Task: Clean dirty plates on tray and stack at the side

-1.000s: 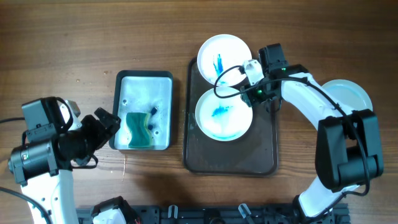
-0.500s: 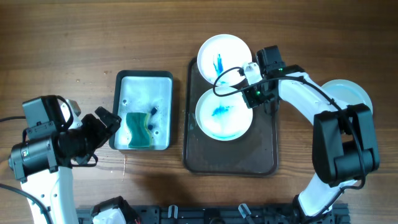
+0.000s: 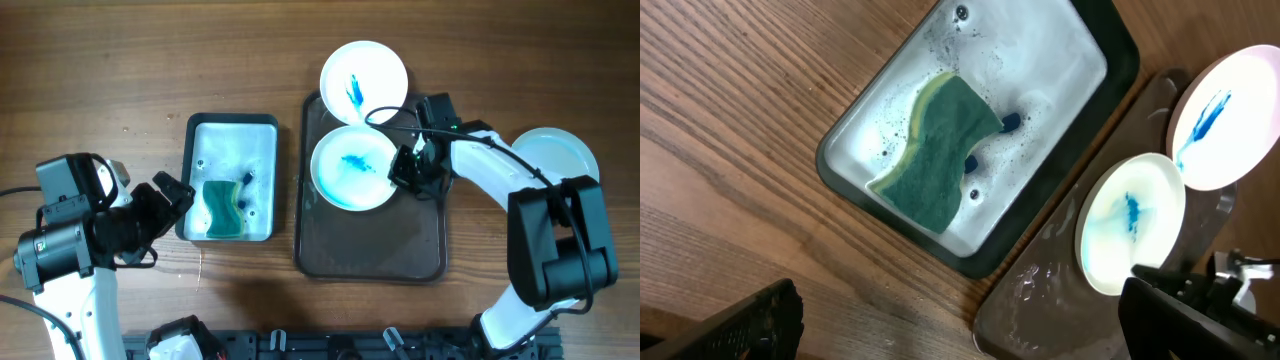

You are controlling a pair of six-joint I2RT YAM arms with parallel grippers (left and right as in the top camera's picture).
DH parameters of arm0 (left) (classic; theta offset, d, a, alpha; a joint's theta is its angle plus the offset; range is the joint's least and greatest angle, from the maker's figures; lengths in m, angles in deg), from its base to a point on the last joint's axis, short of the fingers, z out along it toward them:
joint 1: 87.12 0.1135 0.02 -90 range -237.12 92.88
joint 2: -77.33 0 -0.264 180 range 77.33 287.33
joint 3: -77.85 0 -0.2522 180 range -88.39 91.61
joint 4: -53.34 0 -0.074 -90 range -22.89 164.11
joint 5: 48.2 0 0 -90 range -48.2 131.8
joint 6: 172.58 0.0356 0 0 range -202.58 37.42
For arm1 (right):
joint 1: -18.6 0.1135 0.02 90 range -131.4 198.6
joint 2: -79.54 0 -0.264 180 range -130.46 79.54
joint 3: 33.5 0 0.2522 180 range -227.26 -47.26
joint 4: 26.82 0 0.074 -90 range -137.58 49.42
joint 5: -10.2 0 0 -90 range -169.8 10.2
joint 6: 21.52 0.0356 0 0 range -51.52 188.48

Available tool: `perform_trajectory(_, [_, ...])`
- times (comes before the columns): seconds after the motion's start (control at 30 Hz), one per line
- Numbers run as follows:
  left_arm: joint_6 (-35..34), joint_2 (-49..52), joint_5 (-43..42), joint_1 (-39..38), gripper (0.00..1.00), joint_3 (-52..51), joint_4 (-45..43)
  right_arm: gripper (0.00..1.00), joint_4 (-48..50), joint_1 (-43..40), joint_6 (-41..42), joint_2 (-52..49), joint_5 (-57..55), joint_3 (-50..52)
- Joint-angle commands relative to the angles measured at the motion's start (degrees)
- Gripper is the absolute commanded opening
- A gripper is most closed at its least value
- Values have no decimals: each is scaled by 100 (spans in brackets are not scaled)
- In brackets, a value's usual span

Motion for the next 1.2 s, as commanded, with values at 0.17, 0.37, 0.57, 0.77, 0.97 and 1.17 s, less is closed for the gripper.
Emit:
perform_trajectory(0.17, [72, 15, -111, 22, 100, 63, -24, 27, -11, 20, -2015, 345, -426, 175])
perform_trajectory(0.37, [168, 76, -428, -208, 100, 63, -243, 38, 516, 20, -3373, 437, -962, 199])
perform_trajectory(0.57, [175, 442, 85, -1211, 100, 63, -236, 16, 1320, 17, -3467, 52, -935, 435])
perform_trajectory(0.77, [-11, 1169, 164, -2367, 92, 63, -601, 4, 817, -2, -1917, 227, -1060, 433])
perform_trajectory(0.97, [-1121, 2009, 2277, -2935, 89, 22, -802, 4, 57, 9, -1849, 380, -1143, 435])
perform_trajectory(1.17, [-1462, 3080, 2789, -2824, 59, 4, -1169, 4, 61, 9, -1834, 378, -1150, 433])
